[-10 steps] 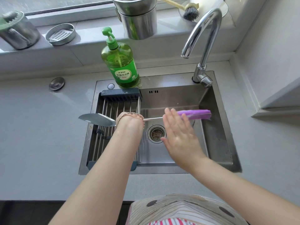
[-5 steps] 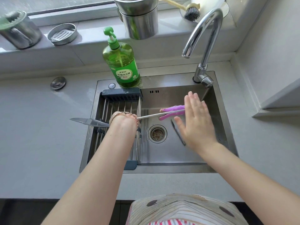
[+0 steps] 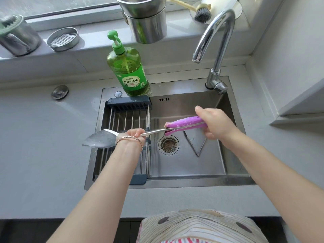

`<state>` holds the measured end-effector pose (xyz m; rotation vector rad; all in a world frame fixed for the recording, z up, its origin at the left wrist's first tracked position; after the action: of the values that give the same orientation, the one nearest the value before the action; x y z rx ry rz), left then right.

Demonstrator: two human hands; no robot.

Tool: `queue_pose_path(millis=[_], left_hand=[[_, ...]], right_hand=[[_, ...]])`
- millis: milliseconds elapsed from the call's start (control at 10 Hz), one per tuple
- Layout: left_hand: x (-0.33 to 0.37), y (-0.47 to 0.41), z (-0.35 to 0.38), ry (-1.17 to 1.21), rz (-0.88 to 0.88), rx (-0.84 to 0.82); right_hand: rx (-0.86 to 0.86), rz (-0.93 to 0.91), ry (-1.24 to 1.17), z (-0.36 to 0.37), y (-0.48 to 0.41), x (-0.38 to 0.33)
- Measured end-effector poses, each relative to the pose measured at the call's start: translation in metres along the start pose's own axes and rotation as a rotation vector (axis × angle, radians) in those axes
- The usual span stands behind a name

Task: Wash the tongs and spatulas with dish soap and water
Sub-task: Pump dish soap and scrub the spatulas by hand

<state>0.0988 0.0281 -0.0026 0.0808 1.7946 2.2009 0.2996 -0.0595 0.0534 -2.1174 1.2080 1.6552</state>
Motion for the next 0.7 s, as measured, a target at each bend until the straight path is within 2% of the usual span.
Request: queue_pose_path(millis=[100, 200, 300, 400, 500, 600, 700], left_hand=[[0.019, -0.008, -0.007, -0.264, 0.261, 0.024], [0.021, -0.011, -0.007, -0.245, 0.266, 0.009], [0.023, -0.011, -0.011, -0.303, 0.363, 0.058], [0.023, -0.012, -0.010, -0.409, 0.390, 0.042], [0.024, -0.013, -0.008, -0.430, 0.401, 0.038], [0.023, -0.005, -0.002, -0.422, 0.422, 0.000], [0.020, -0.002, 0.002, -0.424, 0.418, -0.016]], right_hand=[[-0.189, 0.502, -0.238, 0.017, 0.013, 0.033], [-0.143, 0.343, -0.031, 0.015, 0.017, 0.042], [0.339, -0.578, 0.747, 0.003, 0.022, -0.001], [0.312, -0.784, 0.861, 0.019, 0.037, -0.011], [-0.046, -0.489, 0.937, 0.027, 0.027, 0.012], [-0.391, 0.131, 0.486, 0.031, 0.027, 0.045], [-0.370, 0.260, 0.333, 0.031, 0.026, 0.051]])
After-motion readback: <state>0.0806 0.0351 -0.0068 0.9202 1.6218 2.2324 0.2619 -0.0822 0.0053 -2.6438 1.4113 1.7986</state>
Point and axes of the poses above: each hand's wrist, its own y-axis away from the middle knuckle, its own z-axis out of the palm, x = y × z, the point moved 9 cm from there along -y, towards the middle knuckle, and after that the axes turned 15 degrees about x, right-handed, at the moved point
